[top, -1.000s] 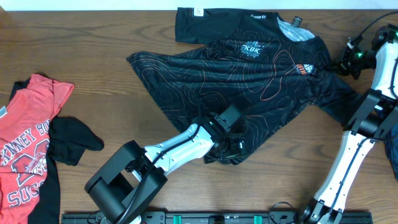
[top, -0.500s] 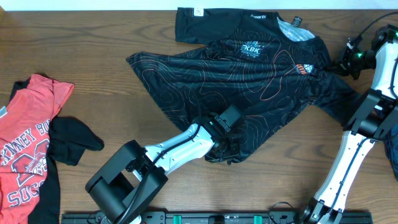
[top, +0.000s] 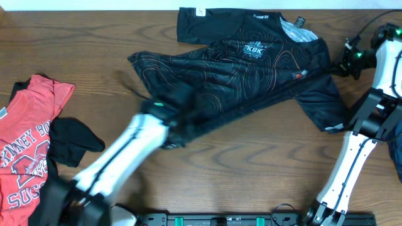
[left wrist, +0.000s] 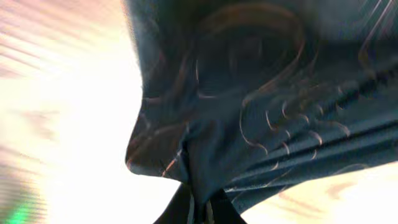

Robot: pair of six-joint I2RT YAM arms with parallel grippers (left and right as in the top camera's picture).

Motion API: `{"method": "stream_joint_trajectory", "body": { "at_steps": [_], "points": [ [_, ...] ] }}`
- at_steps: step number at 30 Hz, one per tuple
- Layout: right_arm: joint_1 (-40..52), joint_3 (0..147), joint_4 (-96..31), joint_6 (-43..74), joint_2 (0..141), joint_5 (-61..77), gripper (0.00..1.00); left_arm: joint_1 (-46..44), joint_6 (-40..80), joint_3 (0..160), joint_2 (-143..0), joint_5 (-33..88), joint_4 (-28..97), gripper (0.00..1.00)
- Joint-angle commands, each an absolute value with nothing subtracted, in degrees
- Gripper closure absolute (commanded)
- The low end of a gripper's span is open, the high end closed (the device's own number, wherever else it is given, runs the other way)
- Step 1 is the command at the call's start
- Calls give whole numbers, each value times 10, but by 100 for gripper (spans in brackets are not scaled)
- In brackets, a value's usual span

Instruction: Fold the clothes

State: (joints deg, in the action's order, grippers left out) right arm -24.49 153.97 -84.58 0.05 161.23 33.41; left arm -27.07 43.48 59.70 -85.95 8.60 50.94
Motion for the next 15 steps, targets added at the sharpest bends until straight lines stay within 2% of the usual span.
{"method": "stream_joint_trajectory", "body": {
  "at_steps": [1, 6, 15],
  "points": [
    [-245, 1545, -842, -16, 1537, 285, 99, -182, 361, 594, -805, 36, 548, 94],
    [-233, 1545, -876, -16, 1487, 285, 99, -111, 304, 594, -775, 51, 569, 94],
    [-199, 1545, -901, -16, 1385, 233, 99, -77, 275, 614, -775, -3, 561, 94]
  ]
}}
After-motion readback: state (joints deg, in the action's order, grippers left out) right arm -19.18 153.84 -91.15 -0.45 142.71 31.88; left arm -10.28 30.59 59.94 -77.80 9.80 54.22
